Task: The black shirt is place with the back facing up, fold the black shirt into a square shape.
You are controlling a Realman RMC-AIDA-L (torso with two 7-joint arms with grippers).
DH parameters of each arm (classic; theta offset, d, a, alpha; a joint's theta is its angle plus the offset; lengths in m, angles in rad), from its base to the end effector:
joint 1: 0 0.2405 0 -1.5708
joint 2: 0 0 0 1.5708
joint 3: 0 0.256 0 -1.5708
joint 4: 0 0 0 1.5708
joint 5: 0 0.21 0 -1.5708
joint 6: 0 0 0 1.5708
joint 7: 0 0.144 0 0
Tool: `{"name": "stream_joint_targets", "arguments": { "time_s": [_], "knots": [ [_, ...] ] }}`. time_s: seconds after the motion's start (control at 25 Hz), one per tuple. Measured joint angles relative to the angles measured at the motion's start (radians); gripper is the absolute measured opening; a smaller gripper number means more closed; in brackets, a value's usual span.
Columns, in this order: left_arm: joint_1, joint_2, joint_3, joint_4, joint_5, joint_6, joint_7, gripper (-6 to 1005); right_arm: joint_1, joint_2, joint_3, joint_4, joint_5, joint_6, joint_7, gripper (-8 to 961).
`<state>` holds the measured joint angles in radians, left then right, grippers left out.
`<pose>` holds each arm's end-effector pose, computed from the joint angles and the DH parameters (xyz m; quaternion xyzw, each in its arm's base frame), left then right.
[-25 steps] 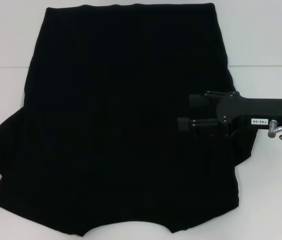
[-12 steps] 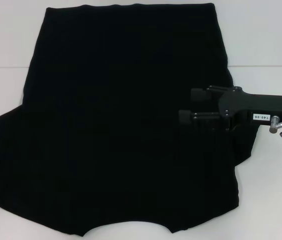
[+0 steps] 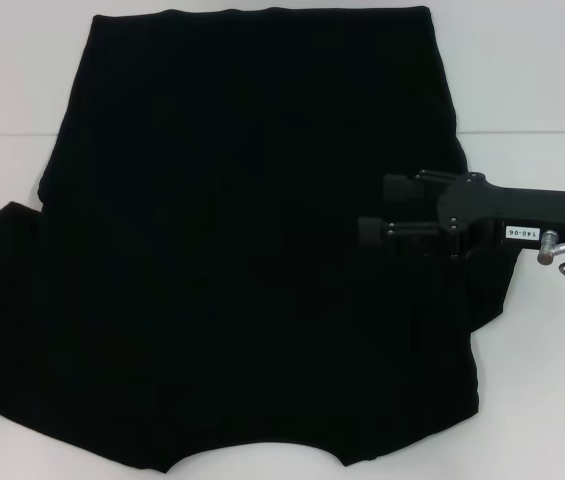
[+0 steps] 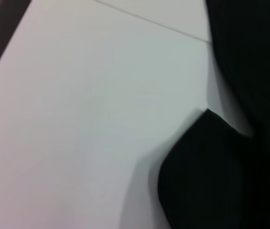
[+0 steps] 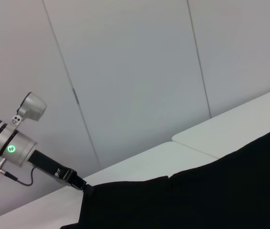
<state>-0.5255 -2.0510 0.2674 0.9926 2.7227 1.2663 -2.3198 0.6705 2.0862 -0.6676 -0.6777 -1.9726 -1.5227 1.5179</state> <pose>-0.3865 0.3303 0.1194 -0.6652 -0.6369 -0.0668 0.3838 0.2100 0.3721 0.0053 -0.9304 0.2127 0.2719 0.1233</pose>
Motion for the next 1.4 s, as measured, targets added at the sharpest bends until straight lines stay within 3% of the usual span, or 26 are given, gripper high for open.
{"name": "stream_joint_targets", "arguments": {
  "time_s": [0.6, 1.4],
  "knots": [
    [0.015, 0.000, -0.062, 0.000, -0.009, -0.001, 0.003, 2, 0.002, -0.001, 0.006, 0.000, 0.007, 0.004, 0.000, 915],
    [0.015, 0.000, -0.080, 0.000, -0.013, -0.007, -0.001, 1, -0.006, -0.003, 0.005, 0.001, 0.008, 0.003, 0.001, 914]
  ]
}}
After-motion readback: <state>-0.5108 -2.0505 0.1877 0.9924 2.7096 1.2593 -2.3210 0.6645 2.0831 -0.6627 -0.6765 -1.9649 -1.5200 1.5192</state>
